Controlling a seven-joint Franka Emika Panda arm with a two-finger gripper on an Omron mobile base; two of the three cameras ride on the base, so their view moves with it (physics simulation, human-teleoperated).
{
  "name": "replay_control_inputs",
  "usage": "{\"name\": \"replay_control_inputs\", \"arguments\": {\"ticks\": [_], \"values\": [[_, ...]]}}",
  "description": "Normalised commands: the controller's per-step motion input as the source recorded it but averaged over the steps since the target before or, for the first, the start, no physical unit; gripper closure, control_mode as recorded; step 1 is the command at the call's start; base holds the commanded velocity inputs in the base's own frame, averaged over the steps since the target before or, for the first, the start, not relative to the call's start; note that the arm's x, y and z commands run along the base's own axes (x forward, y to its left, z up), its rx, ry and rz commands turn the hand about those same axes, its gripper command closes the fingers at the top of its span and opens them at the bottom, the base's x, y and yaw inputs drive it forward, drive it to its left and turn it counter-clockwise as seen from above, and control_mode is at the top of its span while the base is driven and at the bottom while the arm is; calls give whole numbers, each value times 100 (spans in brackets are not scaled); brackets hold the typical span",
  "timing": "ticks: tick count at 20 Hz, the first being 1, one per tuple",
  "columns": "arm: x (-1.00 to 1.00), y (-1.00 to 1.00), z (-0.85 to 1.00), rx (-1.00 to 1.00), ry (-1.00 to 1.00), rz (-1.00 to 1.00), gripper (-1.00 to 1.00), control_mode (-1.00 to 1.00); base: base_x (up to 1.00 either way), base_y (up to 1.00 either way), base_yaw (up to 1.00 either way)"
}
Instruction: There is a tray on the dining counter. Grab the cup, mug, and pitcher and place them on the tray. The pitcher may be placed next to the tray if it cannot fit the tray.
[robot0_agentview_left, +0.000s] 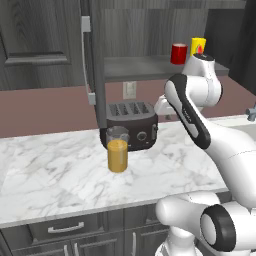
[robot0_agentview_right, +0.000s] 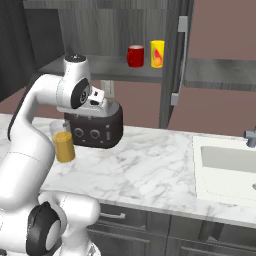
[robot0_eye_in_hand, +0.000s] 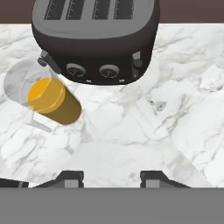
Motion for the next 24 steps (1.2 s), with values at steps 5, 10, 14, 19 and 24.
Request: {"name": "replay_control_inputs", "arguments": {"ticks": [5,10,14,19,24], "values": [[-2,-1,0,0,0,0,-100,-100,0,0,0],[0,-8,11,-2,0,0,-100,-100,0,0,0],[0,-22,21,-6,0,0,-100,-100,0,0,0],[0,-35,29,-10,0,0,-100,-100,0,0,0],[0,-36,36,-14,0,0,-100,-100,0,0,0]]}}
